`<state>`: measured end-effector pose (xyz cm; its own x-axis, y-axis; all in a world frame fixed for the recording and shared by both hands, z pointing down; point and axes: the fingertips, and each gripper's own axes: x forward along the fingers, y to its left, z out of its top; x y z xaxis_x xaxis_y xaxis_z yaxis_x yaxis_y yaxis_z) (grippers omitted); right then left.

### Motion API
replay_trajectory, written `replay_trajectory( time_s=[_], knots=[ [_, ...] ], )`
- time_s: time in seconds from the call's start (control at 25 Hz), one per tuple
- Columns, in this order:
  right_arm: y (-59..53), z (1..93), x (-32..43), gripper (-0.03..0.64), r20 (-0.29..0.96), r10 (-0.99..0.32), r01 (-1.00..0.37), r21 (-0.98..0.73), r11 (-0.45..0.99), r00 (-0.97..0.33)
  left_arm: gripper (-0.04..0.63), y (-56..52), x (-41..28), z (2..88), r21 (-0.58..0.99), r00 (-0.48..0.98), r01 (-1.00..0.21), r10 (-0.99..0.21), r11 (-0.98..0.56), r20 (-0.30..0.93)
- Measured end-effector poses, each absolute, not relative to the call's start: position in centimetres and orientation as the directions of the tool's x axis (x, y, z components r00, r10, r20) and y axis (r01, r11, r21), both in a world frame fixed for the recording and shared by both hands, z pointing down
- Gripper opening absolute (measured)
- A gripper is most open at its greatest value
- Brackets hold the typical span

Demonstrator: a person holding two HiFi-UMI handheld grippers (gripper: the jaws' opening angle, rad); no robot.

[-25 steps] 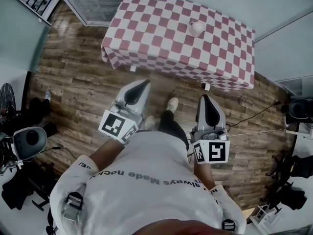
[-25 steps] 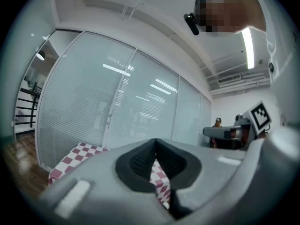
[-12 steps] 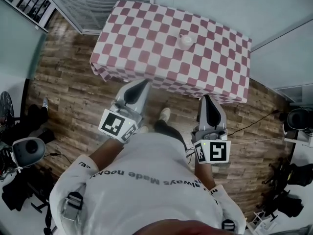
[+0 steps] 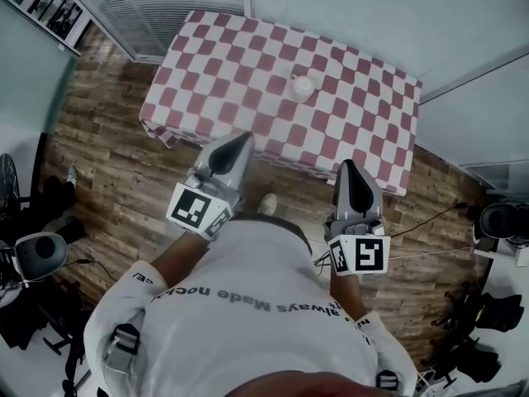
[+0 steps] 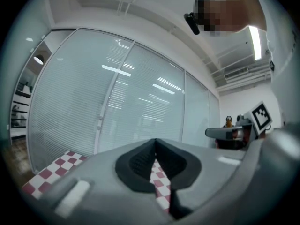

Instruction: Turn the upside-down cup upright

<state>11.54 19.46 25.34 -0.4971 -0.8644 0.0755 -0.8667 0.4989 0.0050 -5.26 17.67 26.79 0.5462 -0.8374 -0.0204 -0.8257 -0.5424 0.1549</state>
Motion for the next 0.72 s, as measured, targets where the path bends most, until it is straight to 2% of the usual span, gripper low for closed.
replay_trajectory(
  time_s=[0.36,0.72],
  knots=[
    [14.9,26.3,10.4,0.000,0.103,-0.838,-0.842,-0.004,0.539,-0.537,0.002,13.4,-5.6,27.8,0.165,0.529,-0.837,-0.849,-0.521,0.006],
    [8.0,25.7,9.1,0.000,0.102,-0.859,-0.862,0.012,0.506,-0.502,0.002,5.5,-5.5,27.9,0.169,0.587,-0.797,-0.810,-0.579,-0.005]
  ],
)
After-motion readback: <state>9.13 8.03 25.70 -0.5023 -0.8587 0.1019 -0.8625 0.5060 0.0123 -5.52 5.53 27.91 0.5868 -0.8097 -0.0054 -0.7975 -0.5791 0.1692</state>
